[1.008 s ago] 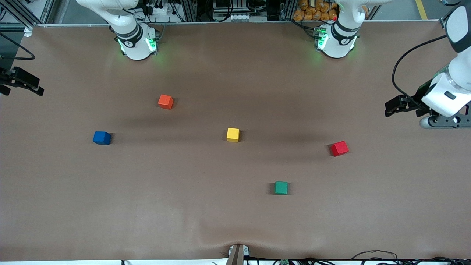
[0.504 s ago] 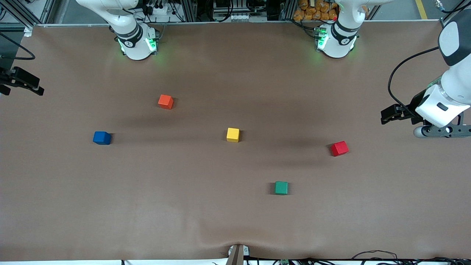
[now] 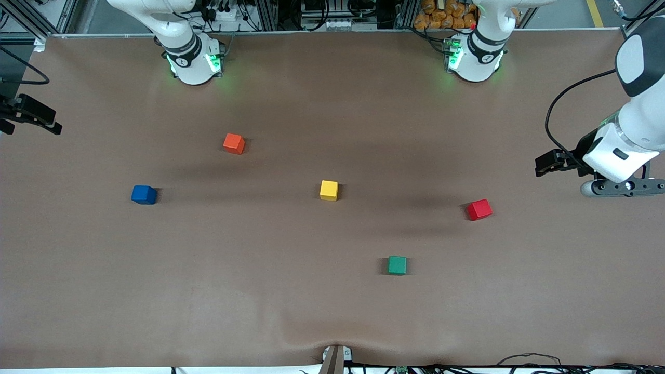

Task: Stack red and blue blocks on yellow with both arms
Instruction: 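Lower the open left gripper over the red cube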

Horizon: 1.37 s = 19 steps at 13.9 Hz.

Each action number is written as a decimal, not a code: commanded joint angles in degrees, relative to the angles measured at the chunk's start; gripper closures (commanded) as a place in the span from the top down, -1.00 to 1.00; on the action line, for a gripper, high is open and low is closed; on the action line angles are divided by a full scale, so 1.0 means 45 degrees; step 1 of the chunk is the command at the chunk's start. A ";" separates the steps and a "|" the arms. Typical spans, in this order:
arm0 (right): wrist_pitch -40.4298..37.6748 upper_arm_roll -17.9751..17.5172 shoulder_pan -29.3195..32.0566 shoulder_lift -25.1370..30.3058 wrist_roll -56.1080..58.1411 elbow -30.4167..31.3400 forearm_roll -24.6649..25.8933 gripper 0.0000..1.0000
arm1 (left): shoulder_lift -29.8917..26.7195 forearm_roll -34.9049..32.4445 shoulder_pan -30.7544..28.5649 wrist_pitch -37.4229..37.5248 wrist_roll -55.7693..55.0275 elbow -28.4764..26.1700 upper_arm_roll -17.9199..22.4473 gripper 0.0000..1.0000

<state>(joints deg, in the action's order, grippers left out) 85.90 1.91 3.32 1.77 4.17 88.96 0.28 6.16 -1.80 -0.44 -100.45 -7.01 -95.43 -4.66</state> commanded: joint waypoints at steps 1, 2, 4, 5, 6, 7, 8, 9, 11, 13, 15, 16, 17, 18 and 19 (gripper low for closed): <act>-0.0066 -0.0111 0.0219 0.0270 -0.0086 0.0192 -0.0200 1.00 | -0.0041 -0.0223 0.0175 -0.0002 -0.0609 -0.0081 -0.0039 1.00; -0.0066 -0.0111 0.0219 0.0270 -0.0086 0.0192 -0.0200 1.00 | -0.0041 -0.0282 0.0214 -0.0002 -0.0610 -0.0139 -0.0020 1.00; -0.0066 -0.0111 0.0219 0.0270 -0.0086 0.0192 -0.0200 1.00 | -0.0041 -0.0283 0.0195 -0.0002 -0.0610 -0.0198 -0.0039 1.00; -0.0066 -0.0111 0.0219 0.0270 -0.0086 0.0192 -0.0200 1.00 | -0.0041 -0.0283 0.0195 -0.0002 -0.0610 -0.0199 -0.0039 1.00; -0.0066 -0.0111 0.0219 0.0270 -0.0086 0.0192 -0.0200 1.00 | -0.0041 -0.0283 0.0195 -0.0002 -0.0610 -0.0218 -0.0020 1.00; -0.0066 -0.0111 0.0219 0.0270 -0.0086 0.0192 -0.0200 1.00 | -0.0041 -0.0283 0.0195 -0.0002 -0.0610 -0.0276 -0.0019 1.00; -0.0066 -0.0111 0.0219 0.0270 -0.0086 0.0192 -0.0200 1.00 | -0.0041 -0.0283 0.0195 -0.0002 -0.0610 -0.0296 -0.0019 1.00; -0.0066 -0.0111 0.0219 0.0270 -0.0086 0.0192 -0.0200 1.00 | -0.0041 -0.0283 0.0195 -0.0002 -0.0610 -0.0296 -0.0039 1.00; -0.0066 -0.0111 0.0219 0.0270 -0.0086 0.0192 -0.0200 1.00 | 0.0036 -0.0283 0.0195 -0.0002 -0.0629 -0.0355 -0.0039 1.00; -0.0066 -0.0111 0.0219 0.0270 -0.0086 0.0192 -0.0200 1.00 | 0.0153 -0.0283 0.0195 -0.0002 -0.0630 -0.0355 -0.0039 1.00; -0.0066 -0.0111 0.0219 0.0270 -0.0086 0.0192 -0.0200 1.00 | 0.0270 -0.0282 0.0215 -0.0060 -0.0630 -0.0335 -0.0039 1.00; -0.0066 -0.0111 0.0219 0.0270 -0.0086 0.0192 -0.0200 1.00 | 0.0348 -0.0283 0.0215 -0.0080 -0.0630 -0.0316 -0.0039 1.00; -0.0066 -0.0111 0.0219 0.0270 -0.0086 0.0192 -0.0200 1.00 | 0.0407 -0.0283 0.0215 -0.0118 -0.0630 -0.0297 -0.0039 1.00; -0.0066 -0.0111 0.0219 0.0270 -0.0086 0.0192 -0.0200 1.00 | 0.0408 -0.0283 0.0215 -0.0119 -0.0630 -0.0296 -0.0039 1.00; -0.0066 -0.0111 0.0219 0.0270 -0.0086 0.0192 -0.0200 1.00 | 0.0408 -0.0283 0.0215 -0.0119 -0.0630 -0.0277 -0.0039 1.00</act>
<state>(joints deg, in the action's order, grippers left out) 85.88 1.91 3.40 1.77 4.17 88.96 0.28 7.85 -2.04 0.24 -100.60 -8.93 -97.16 -4.78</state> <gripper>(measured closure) 0.000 0.000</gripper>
